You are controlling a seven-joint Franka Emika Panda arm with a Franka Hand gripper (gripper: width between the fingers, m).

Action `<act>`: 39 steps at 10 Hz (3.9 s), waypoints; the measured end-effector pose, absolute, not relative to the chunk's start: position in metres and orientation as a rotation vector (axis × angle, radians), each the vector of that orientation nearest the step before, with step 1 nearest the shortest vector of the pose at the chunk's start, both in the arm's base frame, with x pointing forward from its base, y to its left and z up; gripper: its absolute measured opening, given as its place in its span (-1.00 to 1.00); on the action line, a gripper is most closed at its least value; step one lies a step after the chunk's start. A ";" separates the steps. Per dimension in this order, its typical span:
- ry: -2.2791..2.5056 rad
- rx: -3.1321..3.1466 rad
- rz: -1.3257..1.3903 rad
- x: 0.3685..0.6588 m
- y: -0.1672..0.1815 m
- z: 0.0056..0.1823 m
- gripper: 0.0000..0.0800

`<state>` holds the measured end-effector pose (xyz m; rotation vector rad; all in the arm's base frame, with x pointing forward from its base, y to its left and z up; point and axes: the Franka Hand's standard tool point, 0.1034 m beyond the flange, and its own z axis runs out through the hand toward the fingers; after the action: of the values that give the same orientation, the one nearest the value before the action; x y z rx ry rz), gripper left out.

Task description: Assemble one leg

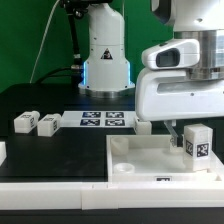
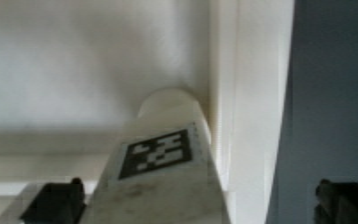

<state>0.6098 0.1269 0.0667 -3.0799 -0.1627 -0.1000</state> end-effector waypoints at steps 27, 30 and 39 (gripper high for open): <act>1.801 -2.468 -0.017 0.605 0.134 0.063 0.61; 1.180 -2.832 -0.059 0.608 0.131 0.064 0.62; 0.086 -3.098 -0.089 0.609 0.118 0.062 0.18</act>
Offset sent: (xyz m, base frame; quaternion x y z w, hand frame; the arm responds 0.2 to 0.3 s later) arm 0.0000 0.0000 0.0000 0.0000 0.0000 0.0000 1.0000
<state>0.6090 0.1182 0.0618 -3.0979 0.0861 -0.0887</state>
